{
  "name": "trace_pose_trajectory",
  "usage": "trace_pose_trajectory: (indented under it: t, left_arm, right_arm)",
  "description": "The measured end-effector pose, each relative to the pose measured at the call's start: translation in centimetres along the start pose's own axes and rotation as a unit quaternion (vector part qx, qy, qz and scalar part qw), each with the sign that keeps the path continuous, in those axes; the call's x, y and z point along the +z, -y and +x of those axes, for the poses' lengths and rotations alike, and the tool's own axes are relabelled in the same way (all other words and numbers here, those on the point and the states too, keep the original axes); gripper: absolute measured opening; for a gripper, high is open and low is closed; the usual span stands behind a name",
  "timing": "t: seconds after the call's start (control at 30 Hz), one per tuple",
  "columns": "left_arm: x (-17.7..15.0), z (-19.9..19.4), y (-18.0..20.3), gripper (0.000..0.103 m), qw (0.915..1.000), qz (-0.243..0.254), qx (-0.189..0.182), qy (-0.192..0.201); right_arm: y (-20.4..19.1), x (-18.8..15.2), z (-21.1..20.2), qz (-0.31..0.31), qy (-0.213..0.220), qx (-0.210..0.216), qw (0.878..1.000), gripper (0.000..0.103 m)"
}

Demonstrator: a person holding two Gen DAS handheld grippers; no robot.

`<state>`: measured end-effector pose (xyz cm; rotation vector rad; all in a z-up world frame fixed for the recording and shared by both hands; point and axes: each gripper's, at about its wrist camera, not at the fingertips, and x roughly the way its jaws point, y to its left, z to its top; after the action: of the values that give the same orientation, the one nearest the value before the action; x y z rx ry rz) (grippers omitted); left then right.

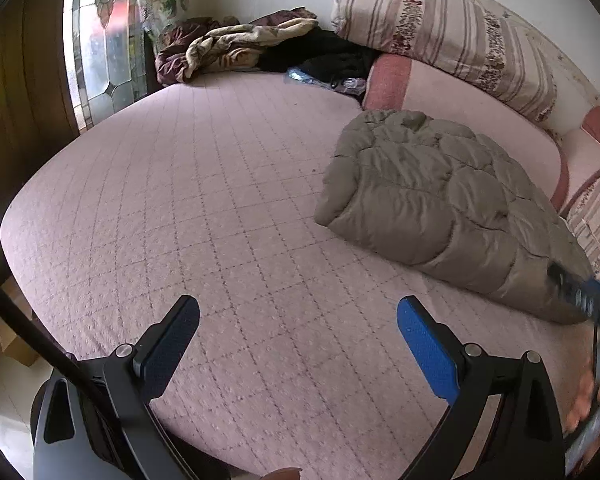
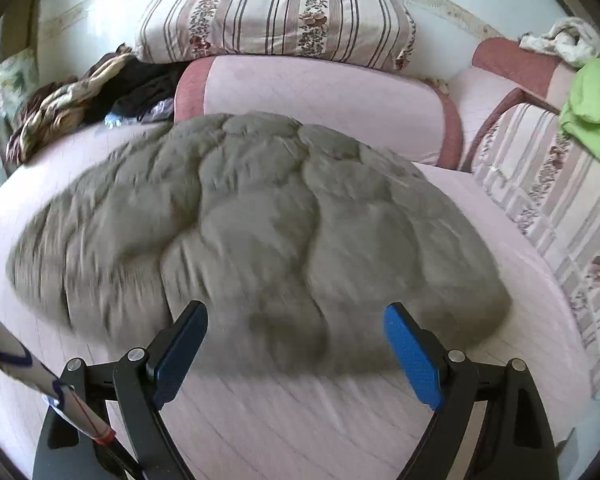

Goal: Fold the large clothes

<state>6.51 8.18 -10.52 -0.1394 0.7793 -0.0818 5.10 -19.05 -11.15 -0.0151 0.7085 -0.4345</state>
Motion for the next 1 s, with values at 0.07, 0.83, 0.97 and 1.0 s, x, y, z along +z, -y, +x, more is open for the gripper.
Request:
trace_pose_trajectory:
  t: [0.07,0.83,0.97,1.0]
  left_arm:
    - [-0.1,-0.9,0.7,0.099,0.9999,0.01,0.001,0.007]
    - [-2.4,-5.9,7.1,0.099,0.997,0.076,-0.017,0.001]
    - [-2.8,-6.4,7.9,0.099,0.9954,0.094,-0.012,0.006]
    - [-2.8,-6.5,8.2,0.099,0.9951,0.098,-0.013,0.005]
  right_arm:
    - [1.0,-2.0,-1.2,-0.008,0.004,-0.016,1.0,0.092]
    - [5.2,-11.8,-6.5,0.009,0.02,-0.044,0.999,0.093]
    - [5.8,-12.1,-6.8,0.022,0.025,-0.048,0.998,0.093]
    - [6.0,-12.2,-6.7,0.026,0.026,-0.05,0.998,0.093]
